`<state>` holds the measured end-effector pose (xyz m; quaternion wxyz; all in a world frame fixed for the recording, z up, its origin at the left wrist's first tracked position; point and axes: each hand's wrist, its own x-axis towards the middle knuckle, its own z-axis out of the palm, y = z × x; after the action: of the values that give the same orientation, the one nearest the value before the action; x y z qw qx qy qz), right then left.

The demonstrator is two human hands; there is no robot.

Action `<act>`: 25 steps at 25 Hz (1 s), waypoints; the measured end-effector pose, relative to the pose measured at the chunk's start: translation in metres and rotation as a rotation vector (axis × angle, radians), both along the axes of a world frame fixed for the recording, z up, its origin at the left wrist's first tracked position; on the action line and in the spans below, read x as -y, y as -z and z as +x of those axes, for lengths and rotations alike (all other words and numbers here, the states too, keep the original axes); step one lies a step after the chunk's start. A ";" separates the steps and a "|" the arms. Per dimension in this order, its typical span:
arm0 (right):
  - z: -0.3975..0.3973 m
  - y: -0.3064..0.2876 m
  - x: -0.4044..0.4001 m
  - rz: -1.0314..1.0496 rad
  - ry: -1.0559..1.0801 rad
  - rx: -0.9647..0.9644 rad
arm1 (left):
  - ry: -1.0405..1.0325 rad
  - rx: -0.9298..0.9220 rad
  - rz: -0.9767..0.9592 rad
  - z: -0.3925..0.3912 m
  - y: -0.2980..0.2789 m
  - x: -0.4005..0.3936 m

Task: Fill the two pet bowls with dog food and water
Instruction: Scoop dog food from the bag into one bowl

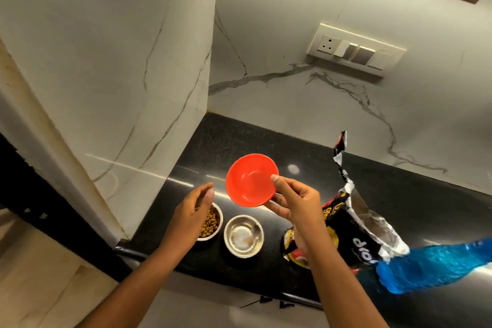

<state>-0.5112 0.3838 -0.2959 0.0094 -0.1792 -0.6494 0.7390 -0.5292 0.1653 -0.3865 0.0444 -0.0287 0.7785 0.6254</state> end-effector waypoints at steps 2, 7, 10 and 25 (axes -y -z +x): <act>0.008 -0.019 -0.019 -0.022 -0.001 -0.021 | 0.018 -0.020 0.048 -0.003 -0.017 -0.019; 0.025 -0.065 -0.070 -0.091 0.015 -0.112 | 0.145 -0.053 0.215 -0.005 -0.066 -0.079; 0.034 -0.086 -0.113 -0.119 0.047 -0.156 | 0.227 -0.063 0.229 -0.002 -0.085 -0.125; 0.045 -0.045 -0.232 0.660 -0.199 0.061 | 0.199 0.015 0.154 0.027 -0.096 -0.257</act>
<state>-0.4662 0.6162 -0.2507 -0.0247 -0.1240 -0.8677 0.4808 -0.5021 0.4220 -0.2904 0.1142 0.0473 0.7268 0.6756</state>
